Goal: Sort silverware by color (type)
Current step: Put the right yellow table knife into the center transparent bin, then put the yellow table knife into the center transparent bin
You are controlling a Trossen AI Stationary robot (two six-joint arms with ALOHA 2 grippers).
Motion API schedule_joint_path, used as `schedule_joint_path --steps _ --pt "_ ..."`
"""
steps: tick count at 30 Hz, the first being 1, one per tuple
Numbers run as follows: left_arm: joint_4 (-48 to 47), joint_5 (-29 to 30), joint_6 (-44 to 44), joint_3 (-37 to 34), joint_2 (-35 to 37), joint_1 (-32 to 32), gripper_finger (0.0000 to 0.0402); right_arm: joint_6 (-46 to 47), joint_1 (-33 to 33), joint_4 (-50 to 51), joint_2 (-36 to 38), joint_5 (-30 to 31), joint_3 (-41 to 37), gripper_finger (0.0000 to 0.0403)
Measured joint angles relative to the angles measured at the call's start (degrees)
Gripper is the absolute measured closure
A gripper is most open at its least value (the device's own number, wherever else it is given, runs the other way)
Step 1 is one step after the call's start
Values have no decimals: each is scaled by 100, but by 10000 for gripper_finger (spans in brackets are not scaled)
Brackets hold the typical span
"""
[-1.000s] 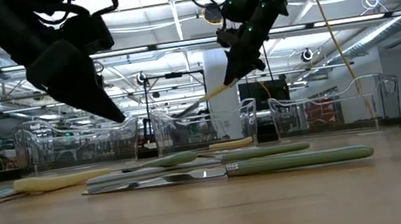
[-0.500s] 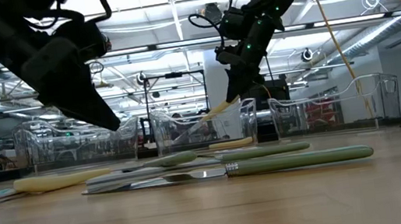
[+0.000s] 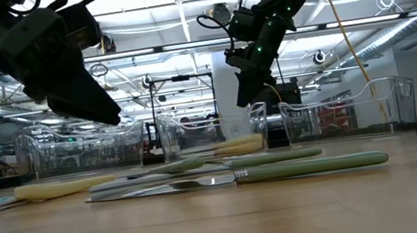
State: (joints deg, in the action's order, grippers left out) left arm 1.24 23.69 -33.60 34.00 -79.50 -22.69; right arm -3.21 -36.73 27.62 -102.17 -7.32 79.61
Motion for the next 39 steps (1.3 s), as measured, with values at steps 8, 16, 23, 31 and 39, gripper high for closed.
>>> schedule_joint_path --steps 8,16,23,31,39 --pt "-1 347 -217 0 0 -243 193 -186 39 7 66 -13 -2 317" --pt "-329 598 -643 2 0 -455 193 -351 623 292 863 -8 -4 317" --pt "-488 820 -1405 2 0 -690 192 -251 1829 584 1730 8 -424 316" --pt "-624 1227 -1758 2 0 -1036 192 928 3803 -882 2640 1958 -2533 316" --pt "-840 1352 -1887 4 0 -1170 191 1853 5200 -2740 2665 2481 -4000 316"
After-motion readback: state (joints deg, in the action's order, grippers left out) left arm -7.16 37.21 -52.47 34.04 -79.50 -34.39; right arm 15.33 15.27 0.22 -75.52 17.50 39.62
